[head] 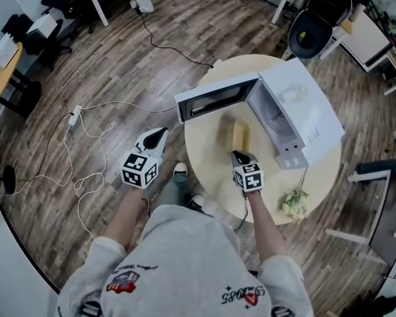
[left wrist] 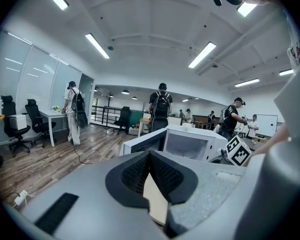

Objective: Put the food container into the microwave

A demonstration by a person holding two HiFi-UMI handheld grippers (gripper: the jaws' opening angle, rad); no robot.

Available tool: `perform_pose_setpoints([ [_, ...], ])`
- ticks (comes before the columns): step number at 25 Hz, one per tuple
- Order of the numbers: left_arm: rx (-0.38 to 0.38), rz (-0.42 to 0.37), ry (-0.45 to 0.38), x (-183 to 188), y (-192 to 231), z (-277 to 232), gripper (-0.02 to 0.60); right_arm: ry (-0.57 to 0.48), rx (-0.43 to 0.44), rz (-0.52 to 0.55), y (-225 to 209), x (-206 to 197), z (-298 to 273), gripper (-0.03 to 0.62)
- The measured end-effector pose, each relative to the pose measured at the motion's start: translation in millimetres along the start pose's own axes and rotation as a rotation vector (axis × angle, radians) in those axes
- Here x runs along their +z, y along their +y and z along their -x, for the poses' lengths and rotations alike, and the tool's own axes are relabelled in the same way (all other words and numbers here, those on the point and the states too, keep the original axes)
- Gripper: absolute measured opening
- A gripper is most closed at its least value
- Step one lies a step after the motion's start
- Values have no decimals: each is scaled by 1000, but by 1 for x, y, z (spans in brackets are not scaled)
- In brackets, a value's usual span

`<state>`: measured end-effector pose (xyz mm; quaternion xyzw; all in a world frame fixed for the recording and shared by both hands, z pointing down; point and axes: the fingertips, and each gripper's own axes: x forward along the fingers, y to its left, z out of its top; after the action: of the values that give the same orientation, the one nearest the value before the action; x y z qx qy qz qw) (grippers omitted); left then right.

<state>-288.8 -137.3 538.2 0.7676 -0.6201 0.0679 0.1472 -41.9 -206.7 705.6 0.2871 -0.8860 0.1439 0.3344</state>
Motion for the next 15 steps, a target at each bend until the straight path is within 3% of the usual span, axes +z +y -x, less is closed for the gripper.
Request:
perform_pose_setpoints([
  [8, -110, -34, 2, 15, -34, -52, 5, -108, -44, -49, -17, 24, 40, 18],
  [15, -217, -57, 9, 21, -70, -98, 5, -135, -94, -83, -39, 21, 66, 18],
])
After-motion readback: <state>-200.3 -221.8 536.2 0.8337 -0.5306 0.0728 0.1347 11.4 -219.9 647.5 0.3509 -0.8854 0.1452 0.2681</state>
